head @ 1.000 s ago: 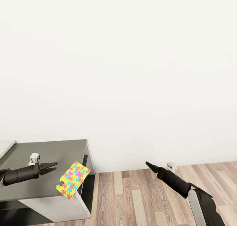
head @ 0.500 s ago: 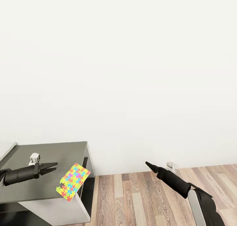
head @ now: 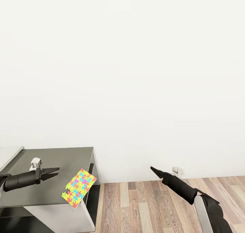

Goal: Put all the toys in the child's room - the three board games (two on the bed and one on the table), the two jigsaw puzzles on the table, and the tennis ball on the table - inside the toy box on the table in the child's room.

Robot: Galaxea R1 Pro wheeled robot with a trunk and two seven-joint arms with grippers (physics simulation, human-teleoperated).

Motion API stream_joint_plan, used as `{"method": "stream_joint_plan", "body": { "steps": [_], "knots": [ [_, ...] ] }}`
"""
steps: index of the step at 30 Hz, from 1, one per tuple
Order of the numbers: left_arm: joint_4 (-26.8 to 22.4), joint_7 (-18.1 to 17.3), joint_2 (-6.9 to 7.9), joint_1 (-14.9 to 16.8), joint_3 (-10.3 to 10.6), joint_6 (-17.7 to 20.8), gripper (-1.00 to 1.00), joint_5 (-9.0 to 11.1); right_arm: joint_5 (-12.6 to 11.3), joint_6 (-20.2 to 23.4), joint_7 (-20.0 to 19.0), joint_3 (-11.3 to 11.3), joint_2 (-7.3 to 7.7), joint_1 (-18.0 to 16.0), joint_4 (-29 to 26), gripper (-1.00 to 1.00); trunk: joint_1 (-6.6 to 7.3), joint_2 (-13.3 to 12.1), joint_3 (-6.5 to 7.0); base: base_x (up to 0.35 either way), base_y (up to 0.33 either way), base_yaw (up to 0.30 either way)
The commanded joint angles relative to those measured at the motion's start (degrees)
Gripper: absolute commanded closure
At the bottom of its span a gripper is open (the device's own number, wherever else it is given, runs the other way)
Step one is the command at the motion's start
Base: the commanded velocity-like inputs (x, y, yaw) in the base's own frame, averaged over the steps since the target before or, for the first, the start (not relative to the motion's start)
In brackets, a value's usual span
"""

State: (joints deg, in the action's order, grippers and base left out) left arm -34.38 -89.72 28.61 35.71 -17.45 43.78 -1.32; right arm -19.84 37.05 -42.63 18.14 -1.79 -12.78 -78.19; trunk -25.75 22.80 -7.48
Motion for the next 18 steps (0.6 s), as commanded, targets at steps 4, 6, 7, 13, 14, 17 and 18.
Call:
{"method": "stream_joint_plan", "body": {
  "steps": [4,6,7,13,14,17,18],
  "knots": [
    [0.0,-0.3,0.0,0.1,0.0,0.6,-1.0,-0.1,-0.2,0.4,-0.1,0.1,-0.07,-0.1,0.0,-1.0,-0.04,0.1,0.18,0.0,0.0,0.194],
    [0.0,-0.3,0.02,0.1,0.0,0.6,-1.0,-0.1,-0.2,0.5,0.0,0.1,-0.1,-0.1,0.0,-1.0,-0.04,0.1,0.31,0.0,0.0,0.219],
    [0.0,-0.3,0.01,0.1,0.0,0.6,-1.0,-0.1,-0.2,0.5,0.0,0.1,-0.11,-0.1,0.0,-1.0,-0.04,0.1,0.38,0.0,0.0,0.228],
    [0.0,-0.3,-0.08,0.1,0.0,0.6,-1.0,0.0,-0.2,0.5,0.0,0.1,-0.12,-0.1,0.0,-1.0,-0.04,0.1,0.71,0.0,0.0,0.239],
    [0.0,-0.3,-0.09,0.1,0.0,0.6,-1.0,0.0,-0.2,0.5,0.0,0.1,-0.1,-0.1,0.0,-1.0,-0.04,0.1,0.76,0.0,0.0,0.245],
    [0.0,-0.3,-0.12,0.1,0.0,0.6,-1.0,0.0,-0.2,0.5,0.0,0.1,-0.07,-0.1,0.0,-1.0,-0.04,0.1,0.9,0.0,0.002,0.25],
    [0.0,-0.3,-0.12,0.1,0.0,0.6,-1.0,0.0,-0.2,0.5,0.0,0.1,-0.07,-0.1,0.0,-1.0,-0.04,0.1,0.94,0.0,0.021,0.236]
  ]
}}
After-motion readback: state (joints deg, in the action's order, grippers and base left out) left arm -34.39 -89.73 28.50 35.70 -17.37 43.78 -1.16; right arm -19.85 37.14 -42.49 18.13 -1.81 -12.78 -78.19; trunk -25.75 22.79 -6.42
